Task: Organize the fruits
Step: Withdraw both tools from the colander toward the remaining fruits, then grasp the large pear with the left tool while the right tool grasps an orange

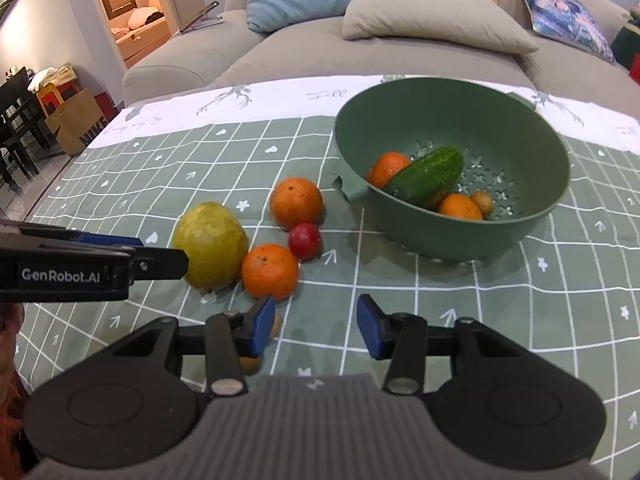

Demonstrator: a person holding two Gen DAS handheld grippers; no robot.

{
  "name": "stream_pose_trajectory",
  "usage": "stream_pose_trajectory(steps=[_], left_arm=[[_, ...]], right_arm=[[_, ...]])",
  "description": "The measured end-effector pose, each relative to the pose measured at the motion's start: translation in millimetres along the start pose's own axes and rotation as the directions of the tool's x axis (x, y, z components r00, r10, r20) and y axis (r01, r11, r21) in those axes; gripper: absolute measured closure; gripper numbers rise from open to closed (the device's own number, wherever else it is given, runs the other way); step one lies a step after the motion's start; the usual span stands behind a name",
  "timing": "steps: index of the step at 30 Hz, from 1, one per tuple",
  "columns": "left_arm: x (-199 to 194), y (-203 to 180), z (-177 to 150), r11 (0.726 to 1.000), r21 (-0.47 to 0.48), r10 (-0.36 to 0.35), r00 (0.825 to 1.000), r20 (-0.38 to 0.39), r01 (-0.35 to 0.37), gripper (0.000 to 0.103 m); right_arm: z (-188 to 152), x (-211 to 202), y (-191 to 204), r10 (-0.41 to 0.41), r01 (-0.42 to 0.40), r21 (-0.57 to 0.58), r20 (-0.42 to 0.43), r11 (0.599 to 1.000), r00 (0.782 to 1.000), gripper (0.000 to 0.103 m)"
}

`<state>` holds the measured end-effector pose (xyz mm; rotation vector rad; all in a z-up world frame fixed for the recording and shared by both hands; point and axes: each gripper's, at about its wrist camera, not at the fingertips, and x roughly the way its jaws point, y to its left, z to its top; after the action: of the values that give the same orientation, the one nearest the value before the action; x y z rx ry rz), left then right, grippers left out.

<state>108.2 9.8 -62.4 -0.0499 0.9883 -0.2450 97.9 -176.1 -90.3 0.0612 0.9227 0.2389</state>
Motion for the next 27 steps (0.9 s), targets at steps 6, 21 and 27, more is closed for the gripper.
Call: stream_pose_trajectory(steps=[6,21,27], left_arm=[[18.6,12.2,10.0,0.994,-0.094,-0.049,0.998,-0.029,0.046,0.041],[58.0,30.6,24.4,0.962,-0.252,-0.132,0.987,-0.097,0.104,0.026],[68.4,35.6,26.3,0.944,-0.298,-0.173,0.98,-0.095,0.138,0.028]], right_arm=[[8.8,18.9,-1.3,0.027,-0.026,0.028,-0.032,0.999,0.999,0.06],[15.5,38.7,-1.0,0.09,-0.087,0.047,-0.061,0.995,0.994,0.06],[18.4,42.6,3.4,0.11,-0.108,0.043,-0.061,0.993,0.992,0.06]])
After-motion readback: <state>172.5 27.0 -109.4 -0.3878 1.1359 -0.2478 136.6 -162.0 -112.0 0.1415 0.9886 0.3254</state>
